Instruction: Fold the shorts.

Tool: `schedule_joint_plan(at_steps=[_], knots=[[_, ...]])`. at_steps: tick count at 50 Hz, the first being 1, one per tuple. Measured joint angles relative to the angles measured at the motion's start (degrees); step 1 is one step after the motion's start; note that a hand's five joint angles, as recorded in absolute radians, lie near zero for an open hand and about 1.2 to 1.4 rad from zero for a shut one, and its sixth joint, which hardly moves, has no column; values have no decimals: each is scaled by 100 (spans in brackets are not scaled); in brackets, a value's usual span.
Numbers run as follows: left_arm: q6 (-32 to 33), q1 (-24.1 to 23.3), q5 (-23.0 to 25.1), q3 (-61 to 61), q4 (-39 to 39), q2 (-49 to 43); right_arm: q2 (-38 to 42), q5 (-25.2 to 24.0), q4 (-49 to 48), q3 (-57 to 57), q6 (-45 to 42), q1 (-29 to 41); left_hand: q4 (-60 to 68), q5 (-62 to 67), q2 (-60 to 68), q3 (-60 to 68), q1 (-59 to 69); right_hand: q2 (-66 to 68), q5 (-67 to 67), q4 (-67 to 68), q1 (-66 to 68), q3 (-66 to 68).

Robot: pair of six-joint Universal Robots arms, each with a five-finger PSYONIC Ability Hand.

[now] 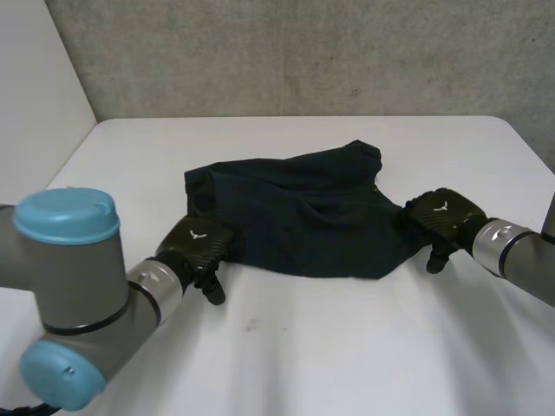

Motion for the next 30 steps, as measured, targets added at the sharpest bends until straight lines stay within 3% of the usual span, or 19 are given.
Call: schedule_joint_plan(at_steps=[9,21,30], knots=[[23,-8,-4,526,100,-584,499,-64,-177,-400,596,14,0,0,0,0,0,396,380,379,277,402],[69,-96,-47,1154,106,-1151,804,-10,-483,-671,666,66,0,0,0,0,0,933,918,947,733,978],[97,-100,-74,1736,84,-1564,974,-22,-489,-878,663,71,0,0,0,0,0,2524,2458,2556,2084,2553]])
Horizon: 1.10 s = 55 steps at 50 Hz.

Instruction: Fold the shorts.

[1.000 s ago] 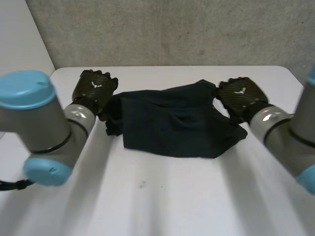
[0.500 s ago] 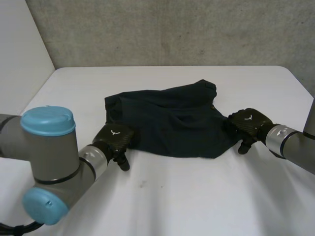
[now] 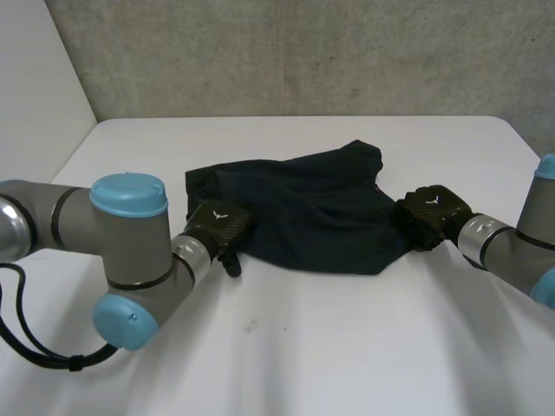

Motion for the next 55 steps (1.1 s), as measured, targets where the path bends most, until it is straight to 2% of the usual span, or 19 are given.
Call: schedule_joint_plan(at_steps=[5,15,31,34,38,39,40,41,51,55], knots=[[5,5,-3,285,-26,-247,93,0,2,-98,7,3,0,0,0,0,0,1283,1027,1280,775,1264],[12,13,0,807,-24,-666,72,-50,67,-121,201,24,389,341,295,374,480,1352,1027,1422,799,1390],[55,65,8,1757,-34,-1400,-553,-80,208,271,600,198,826,714,796,831,709,1395,1028,1422,880,1430],[142,69,5,1839,-29,-1469,-560,-76,206,278,596,212,1471,1375,1474,1476,1572,1395,1027,1422,880,1431],[298,75,4,1910,-13,-1518,-549,-70,206,273,590,222,2163,2067,2143,2136,2095,1395,1028,1422,936,1431],[329,77,5,1921,-10,-1525,-546,-69,206,271,590,222,3180,3069,3148,3126,3107,1395,1028,1422,936,1431],[329,77,5,1921,-10,-1525,-546,-69,206,271,590,222,3180,3069,3148,3126,3107,1395,1028,1422,936,1431],[388,79,6,1944,0,-1536,-539,-65,208,267,592,223,4027,3869,4015,3947,3929,1396,1028,1422,936,1431],[470,99,-18,2089,-127,-1507,-843,-10,539,188,586,263,4366,3968,4309,4248,3933,1396,1027,1422,936,1431],[461,166,-25,1847,-594,-927,-1332,57,957,120,549,276,4366,3968,4310,4249,3933,1396,1027,1422,936,1431]])
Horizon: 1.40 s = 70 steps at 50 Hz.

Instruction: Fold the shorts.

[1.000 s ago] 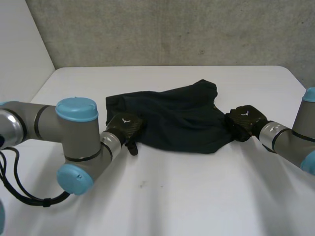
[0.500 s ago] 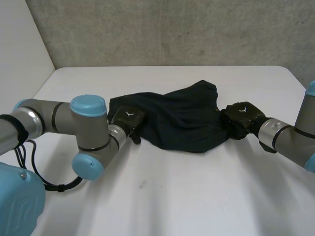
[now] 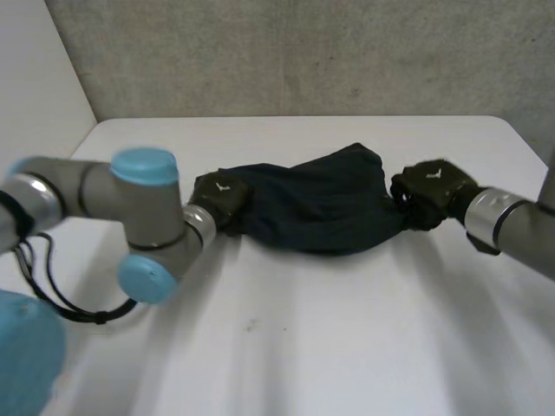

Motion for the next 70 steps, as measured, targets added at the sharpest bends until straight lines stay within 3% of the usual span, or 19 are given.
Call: schedule_joint_plan(at_steps=[4,8,14,16,18,19,21,26,35,46,61,70], knots=[[-13,76,9,-385,-594,805,-470,97,345,-15,-22,5,1,0,9,0,0,0,0,0,0,0],[-44,157,32,-1154,-1496,2298,-1337,348,834,91,-38,56,3,0,26,0,0,0,0,0,0,0],[-54,200,33,-2050,-1876,3560,-1859,580,1113,427,-3,360,5,0,40,31,0,0,0,1,7,0],[-69,205,26,-2585,-1835,4018,-1894,676,1149,731,70,614,5,0,45,56,0,-1182,-641,-1220,-699,-1221],[-73,205,25,-2667,-1813,4070,-1882,698,1146,805,94,670,6,1,48,57,0,-1182,-641,-1220,-699,-1221],[-82,208,18,-2902,-1714,4156,-1819,742,1114,1000,240,767,6,0,49,57,0,-2106,-1466,-2194,-1541,-2203],[-93,213,7,-3096,-1588,4166,-1740,779,1040,1235,499,827,6,0,49,58,0,-3944,-3288,-3929,-2975,-3930],[-134,225,-19,-3335,-1319,3995,-1638,823,814,1790,1184,822,6,0,49,58,0,-4512,-4099,-4704,-3505,-4655],[-300,304,-32,-3289,-1124,3652,-1955,760,642,2492,1882,482,6,-1,49,58,0,-4972,-4507,-5110,-3909,-5140],[-341,341,-35,-3268,-1117,3617,-2011,729,668,2842,2152,420,6,0,49,58,0,-5137,-4618,-5204,-3978,-5307],[-335,364,-40,-3243,-1056,3306,-1178,729,684,2895,2252,910,7,0,49,58,0,-5115,-4418,-5188,-3959,-5089],[-331,465,-130,-2969,-923,2992,-1351,710,648,2975,2216,1089,7,0,49,58,0,-5115,-4415,-5188,-3959,-5089]])
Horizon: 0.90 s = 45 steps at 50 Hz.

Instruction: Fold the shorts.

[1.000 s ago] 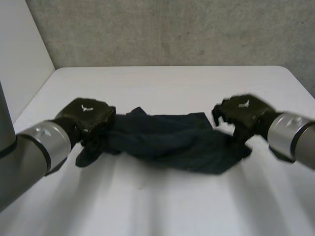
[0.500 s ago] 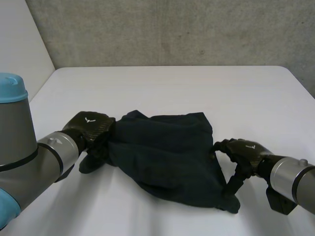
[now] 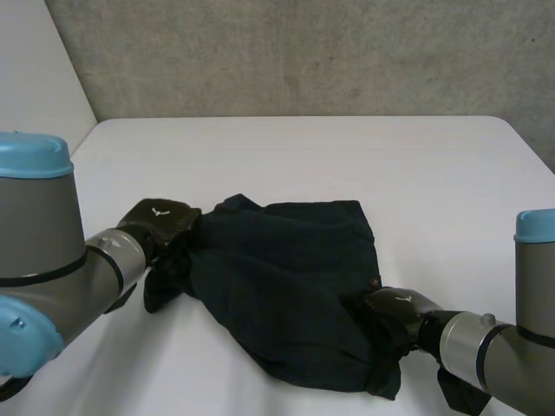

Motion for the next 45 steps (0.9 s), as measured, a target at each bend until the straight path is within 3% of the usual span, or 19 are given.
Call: schedule_joint_plan(at_steps=[9,12,13,14,16,17,22,28,30,32,39,45], knots=[[-100,13,-97,273,8,-206,-186,23,-343,314,28,220,0,0,0,0,0,314,219,339,222,292],[-263,-1,-101,333,-5,-279,-48,41,-640,374,54,469,0,0,0,0,0,2933,2555,2884,2356,2769],[-296,-5,-100,336,-8,-286,-26,41,-678,367,57,501,0,0,0,0,0,2933,2555,2884,2356,2769],[-338,-12,-98,339,-13,-292,4,41,-731,338,55,544,0,0,0,0,0,4540,4011,4427,3354,4207],[-366,-15,-96,339,-17,-290,18,45,-764,277,45,570,0,0,0,0,0,4540,4011,4427,3354,4207],[-397,-18,-90,338,-21,-278,24,53,-786,165,22,593,0,0,0,0,0,5041,4681,5098,3814,4939],[-434,-17,-75,334,-52,-172,-172,113,-719,-369,-150,597,0,0,0,0,0,5062,4764,5186,4071,5046],[-393,0,-11,310,-476,696,-1181,220,329,-1750,-1549,497,0,0,0,0,0,5062,4802,5186,4071,5046],[-393,0,-11,310,-476,696,-1181,220,329,-1750,-1549,497,0,0,0,0,0,5062,4802,5186,4071,5046],[-359,21,31,271,-739,1238,-1404,323,1132,-2221,-2742,429,0,1,0,0,0,5062,4824,5186,4071,5046],[-261,119,89,-12,-813,1600,-1183,666,1613,-2281,-3639,460,0,0,0,0,0,5062,4824,5187,4071,5046],[126,157,58,-169,-596,888,-409,867,1539,-2182,-3718,554,0,0,0,0,0,5062,4824,5187,4071,5046]])
